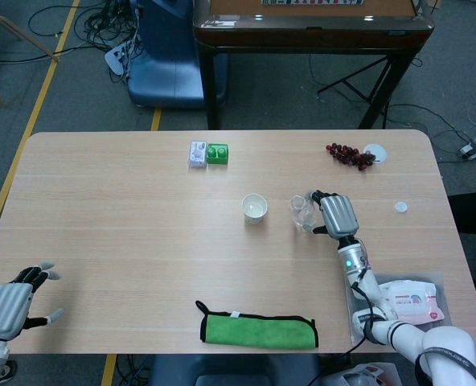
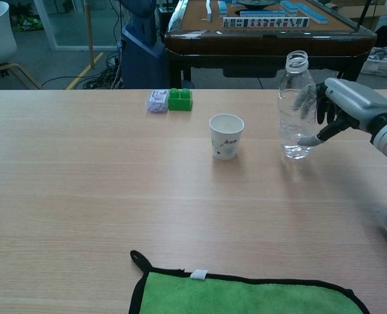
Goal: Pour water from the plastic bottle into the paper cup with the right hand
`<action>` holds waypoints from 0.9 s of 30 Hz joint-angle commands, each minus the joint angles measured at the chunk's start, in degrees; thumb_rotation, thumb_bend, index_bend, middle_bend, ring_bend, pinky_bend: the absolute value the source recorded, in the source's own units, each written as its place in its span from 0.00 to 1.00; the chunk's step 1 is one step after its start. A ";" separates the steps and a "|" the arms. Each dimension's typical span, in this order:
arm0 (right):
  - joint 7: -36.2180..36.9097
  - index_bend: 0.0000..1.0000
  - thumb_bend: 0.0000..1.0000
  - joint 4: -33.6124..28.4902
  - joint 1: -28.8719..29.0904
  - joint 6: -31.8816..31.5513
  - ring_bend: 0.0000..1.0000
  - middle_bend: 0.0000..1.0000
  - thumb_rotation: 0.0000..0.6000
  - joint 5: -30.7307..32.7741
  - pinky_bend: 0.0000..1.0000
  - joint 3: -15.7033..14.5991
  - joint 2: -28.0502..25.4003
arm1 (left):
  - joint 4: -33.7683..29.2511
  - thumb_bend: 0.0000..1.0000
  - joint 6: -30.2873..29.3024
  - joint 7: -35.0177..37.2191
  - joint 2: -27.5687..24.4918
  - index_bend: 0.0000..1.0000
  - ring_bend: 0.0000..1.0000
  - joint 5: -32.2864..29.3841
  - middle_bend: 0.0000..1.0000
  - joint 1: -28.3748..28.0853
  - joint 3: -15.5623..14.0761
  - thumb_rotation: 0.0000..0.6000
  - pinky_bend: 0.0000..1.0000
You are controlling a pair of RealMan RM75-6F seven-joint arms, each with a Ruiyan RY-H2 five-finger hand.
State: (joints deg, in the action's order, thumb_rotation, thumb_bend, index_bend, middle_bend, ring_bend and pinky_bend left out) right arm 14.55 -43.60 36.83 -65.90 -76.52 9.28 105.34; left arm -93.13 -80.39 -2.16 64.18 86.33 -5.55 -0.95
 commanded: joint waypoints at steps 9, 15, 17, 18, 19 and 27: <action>13.72 0.57 0.16 9.39 -3.70 0.00 0.53 0.61 1.00 -1.49 0.56 -0.62 4.66 | 0.19 0.11 0.22 -0.65 0.52 0.35 0.24 0.14 0.21 -0.01 -0.32 1.00 0.53; 19.44 0.57 0.15 9.61 -3.96 2.94 0.49 0.55 1.00 -1.84 0.56 -0.71 4.18 | 0.25 0.11 0.35 -0.72 0.64 0.35 0.24 0.16 0.21 -0.03 -0.44 1.00 0.53; 21.71 0.57 0.14 9.04 -4.11 3.89 0.47 0.53 1.00 -2.03 0.56 -0.80 3.64 | 0.30 0.11 0.37 -0.84 0.73 0.35 0.24 0.41 0.21 -0.05 -0.59 1.00 0.53; 22.41 0.57 0.13 8.86 -4.15 4.25 0.46 0.51 1.00 -2.19 0.56 -0.92 3.36 | 0.31 0.11 0.39 -0.91 0.78 0.35 0.24 0.48 0.21 -0.05 -0.64 1.00 0.53; 23.03 0.55 0.11 8.67 -4.19 4.70 0.43 0.49 1.00 -2.43 0.56 -1.15 3.04 | 0.32 0.11 0.42 -0.96 0.82 0.35 0.24 0.50 0.21 -0.06 -0.67 1.00 0.53; 23.63 0.13 0.00 2.95 -4.68 9.83 0.21 0.22 1.00 -3.38 0.36 -3.01 -2.00 | 0.48 0.11 0.66 -1.30 1.07 0.35 0.24 0.40 0.21 -0.20 -0.66 1.00 0.53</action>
State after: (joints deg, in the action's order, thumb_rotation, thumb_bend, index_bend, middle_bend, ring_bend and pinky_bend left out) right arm 38.69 -38.89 32.37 -57.12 -79.67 6.77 104.79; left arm -92.66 -79.74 -3.47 65.24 86.73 -5.74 -1.61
